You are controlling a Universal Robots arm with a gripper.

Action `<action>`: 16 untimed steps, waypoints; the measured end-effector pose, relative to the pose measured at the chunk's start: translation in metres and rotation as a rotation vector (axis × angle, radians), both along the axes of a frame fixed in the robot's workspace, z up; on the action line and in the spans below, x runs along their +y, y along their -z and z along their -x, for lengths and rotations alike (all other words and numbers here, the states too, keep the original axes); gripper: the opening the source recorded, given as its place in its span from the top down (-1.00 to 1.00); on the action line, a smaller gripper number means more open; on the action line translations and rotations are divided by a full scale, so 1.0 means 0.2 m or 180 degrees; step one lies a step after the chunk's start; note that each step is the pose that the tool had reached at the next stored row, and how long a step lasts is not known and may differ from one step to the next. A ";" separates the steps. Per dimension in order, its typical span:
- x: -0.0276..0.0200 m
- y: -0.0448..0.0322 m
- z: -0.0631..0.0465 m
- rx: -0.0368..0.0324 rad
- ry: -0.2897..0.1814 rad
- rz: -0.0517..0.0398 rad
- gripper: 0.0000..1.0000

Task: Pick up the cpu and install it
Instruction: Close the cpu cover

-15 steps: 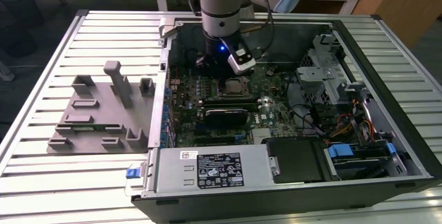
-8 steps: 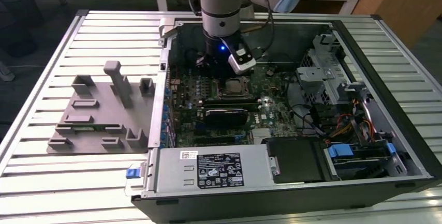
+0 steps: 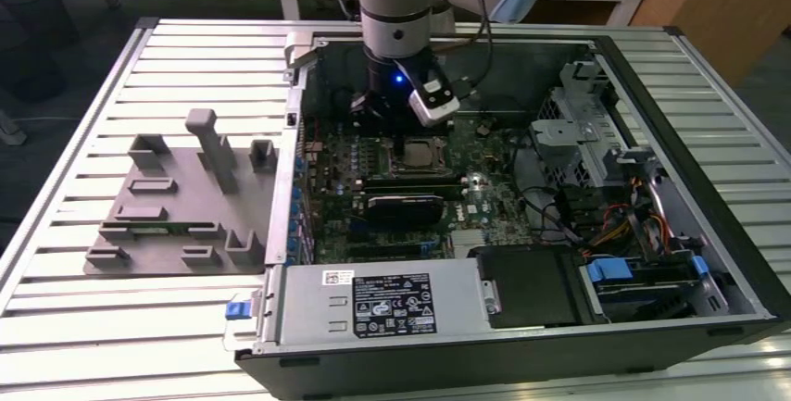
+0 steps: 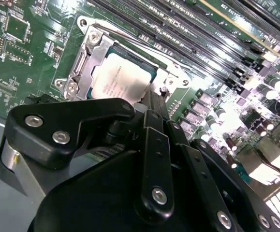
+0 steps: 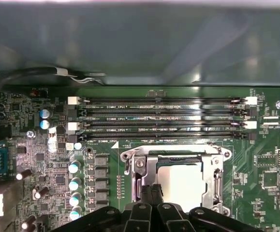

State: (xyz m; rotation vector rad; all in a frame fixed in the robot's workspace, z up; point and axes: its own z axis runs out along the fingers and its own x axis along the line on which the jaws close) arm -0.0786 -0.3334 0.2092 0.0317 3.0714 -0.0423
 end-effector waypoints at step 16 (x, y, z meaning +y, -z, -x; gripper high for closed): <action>0.000 -0.070 0.00 0.0000 0.0000 0.0000 0.79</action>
